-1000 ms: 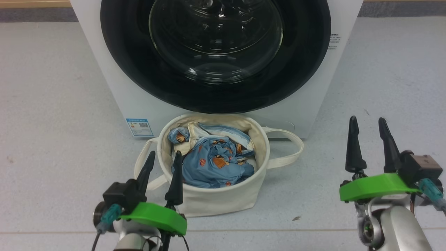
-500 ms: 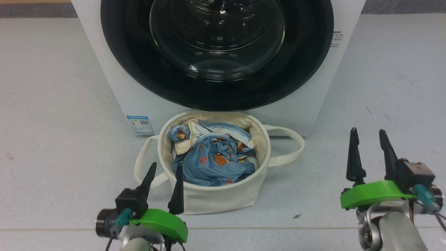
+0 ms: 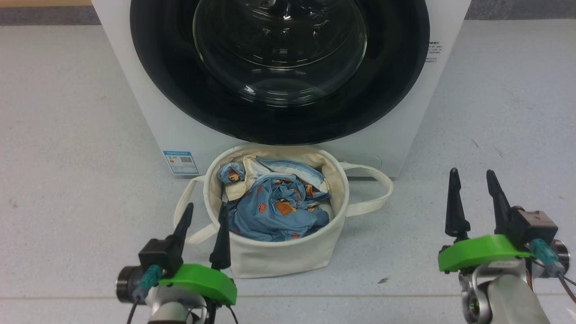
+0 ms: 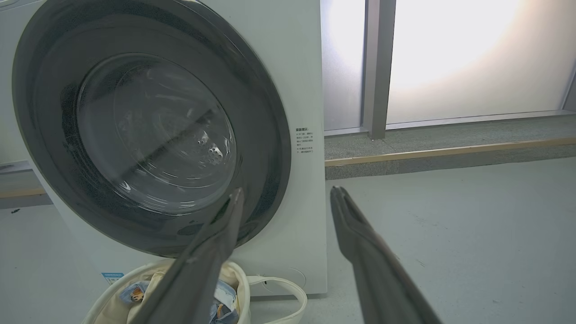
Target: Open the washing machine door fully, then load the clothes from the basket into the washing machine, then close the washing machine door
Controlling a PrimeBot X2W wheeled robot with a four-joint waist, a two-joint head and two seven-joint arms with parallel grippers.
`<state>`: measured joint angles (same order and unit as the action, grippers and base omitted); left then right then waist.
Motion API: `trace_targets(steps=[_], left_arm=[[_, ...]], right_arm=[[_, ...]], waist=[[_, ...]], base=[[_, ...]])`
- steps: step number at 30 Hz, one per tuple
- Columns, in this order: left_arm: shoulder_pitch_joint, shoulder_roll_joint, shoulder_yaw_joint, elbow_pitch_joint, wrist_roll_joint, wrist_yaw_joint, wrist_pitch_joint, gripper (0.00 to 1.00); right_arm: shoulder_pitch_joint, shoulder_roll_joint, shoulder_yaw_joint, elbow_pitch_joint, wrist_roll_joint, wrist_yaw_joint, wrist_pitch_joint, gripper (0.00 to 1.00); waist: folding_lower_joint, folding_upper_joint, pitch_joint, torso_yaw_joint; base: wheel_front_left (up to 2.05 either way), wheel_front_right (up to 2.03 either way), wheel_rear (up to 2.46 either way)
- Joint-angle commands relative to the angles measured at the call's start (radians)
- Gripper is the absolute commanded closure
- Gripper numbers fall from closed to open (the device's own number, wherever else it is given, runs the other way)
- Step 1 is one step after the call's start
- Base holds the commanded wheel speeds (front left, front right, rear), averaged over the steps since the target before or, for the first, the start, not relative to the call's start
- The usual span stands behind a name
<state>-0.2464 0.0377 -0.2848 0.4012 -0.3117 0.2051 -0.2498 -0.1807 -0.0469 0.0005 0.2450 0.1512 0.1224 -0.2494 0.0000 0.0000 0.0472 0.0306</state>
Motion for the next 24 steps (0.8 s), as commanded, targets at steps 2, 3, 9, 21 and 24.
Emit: trace_targets(steps=[2, 3, 9, 21, 24], left_arm=[[-0.022, 0.013, 0.044, -0.039, -0.007, 0.01, -0.012, 0.0], [-0.022, 0.013, 0.051, -0.044, -0.009, 0.012, -0.012, 0.0], [-0.01, 0.013, 0.153, -0.111, -0.013, 0.031, -0.012, 0.0], [-0.004, 0.013, 0.134, -0.07, -0.009, -0.007, -0.012, 0.0], [-0.004, 0.013, 0.132, -0.077, -0.008, -0.004, -0.012, 0.0]], right_arm=[[-0.034, -0.003, 0.027, -0.024, 0.004, 0.008, -0.012, 0.0], [-0.034, -0.003, 0.027, -0.023, 0.005, 0.008, -0.012, 0.0], [-0.04, -0.003, 0.025, -0.024, 0.01, 0.008, -0.012, 0.0], [-0.043, -0.003, 0.02, -0.024, 0.014, 0.008, -0.012, 0.0], [-0.044, -0.003, 0.018, -0.025, 0.012, 0.008, -0.012, 0.0]], waist=[[0.0, 0.0, 0.001, 0.002], [0.0, 0.0, 0.003, 0.002], [0.0, 0.0, 0.011, 0.001], [0.0, 0.0, 0.014, 0.002], [0.0, 0.0, 0.014, 0.002]], base=[[0.0, 0.0, 0.0], [0.0, 0.0, 0.0], [0.0, 0.0, 0.0], [0.0, 0.0, 0.0], [0.0, 0.0, 0.0]])
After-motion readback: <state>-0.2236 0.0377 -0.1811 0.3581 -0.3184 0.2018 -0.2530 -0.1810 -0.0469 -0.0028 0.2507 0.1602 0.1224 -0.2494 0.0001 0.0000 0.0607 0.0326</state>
